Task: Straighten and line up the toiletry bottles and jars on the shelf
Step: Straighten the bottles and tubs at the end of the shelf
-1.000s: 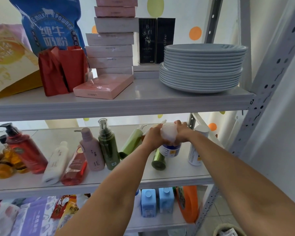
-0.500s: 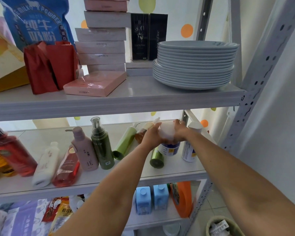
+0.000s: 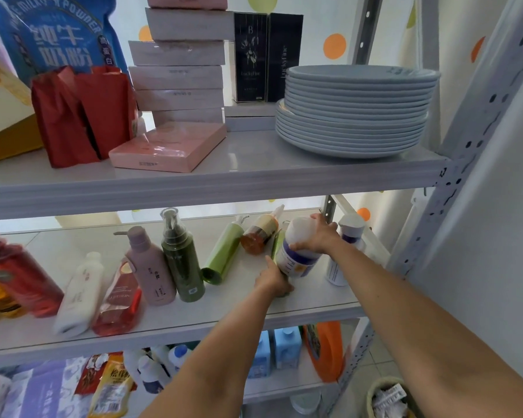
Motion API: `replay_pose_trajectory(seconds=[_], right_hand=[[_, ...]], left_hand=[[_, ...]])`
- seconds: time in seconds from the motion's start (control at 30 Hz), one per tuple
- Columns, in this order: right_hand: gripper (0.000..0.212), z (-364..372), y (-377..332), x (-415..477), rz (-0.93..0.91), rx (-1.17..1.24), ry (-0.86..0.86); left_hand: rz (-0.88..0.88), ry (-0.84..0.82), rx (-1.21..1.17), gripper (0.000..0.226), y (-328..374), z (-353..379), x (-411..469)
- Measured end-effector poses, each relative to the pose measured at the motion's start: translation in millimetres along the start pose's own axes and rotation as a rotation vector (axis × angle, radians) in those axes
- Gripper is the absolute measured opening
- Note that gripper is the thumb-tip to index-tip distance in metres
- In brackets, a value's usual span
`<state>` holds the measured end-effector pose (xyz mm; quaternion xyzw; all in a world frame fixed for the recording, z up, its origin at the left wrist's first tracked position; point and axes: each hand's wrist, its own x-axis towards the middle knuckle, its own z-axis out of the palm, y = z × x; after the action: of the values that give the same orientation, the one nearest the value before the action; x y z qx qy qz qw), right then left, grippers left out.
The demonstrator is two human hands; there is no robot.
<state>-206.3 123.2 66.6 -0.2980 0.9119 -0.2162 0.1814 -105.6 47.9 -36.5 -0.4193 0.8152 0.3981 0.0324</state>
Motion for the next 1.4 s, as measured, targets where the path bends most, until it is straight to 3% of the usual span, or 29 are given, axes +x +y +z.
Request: replay_pose_trajectory(seconds=[0.1,0.2,0.63,0.9,1.03,1.13,1.3,1.4], right_hand=[[0.103,-6,1,-1,-0.005,-0.056,0.027],[0.102,-8,1,-4,0.005,-0.084,0.030],[0.099,13,-5,-13,0.024,-0.177,0.015],[0.098,42,8,-16,0.086,-0.280,0.011],[0.100,46,0,-18,0.020,-0.501,0.116],[0.096,48,-8,-19,-0.131,-0.650,0.208],[0.065,77,-23,-26,-0.547,-0.481,0.176],[0.055,103,-31,-29,-0.377,-0.198,0.044]], left_hand=[[-0.045,0.070,0.056,0.080,2,4,0],[-0.061,0.127,0.096,0.067,6,4,-6],[-0.059,0.216,0.222,0.056,-17,-5,-26],[-0.023,0.190,0.178,0.064,-31,-11,-29],[-0.064,0.137,0.106,0.054,-34,-19,-30],[-0.069,0.100,0.040,0.053,-38,-25,-31],[0.013,0.020,0.089,0.068,-45,-33,-24],[0.069,-0.068,0.047,0.055,-51,-38,-21]])
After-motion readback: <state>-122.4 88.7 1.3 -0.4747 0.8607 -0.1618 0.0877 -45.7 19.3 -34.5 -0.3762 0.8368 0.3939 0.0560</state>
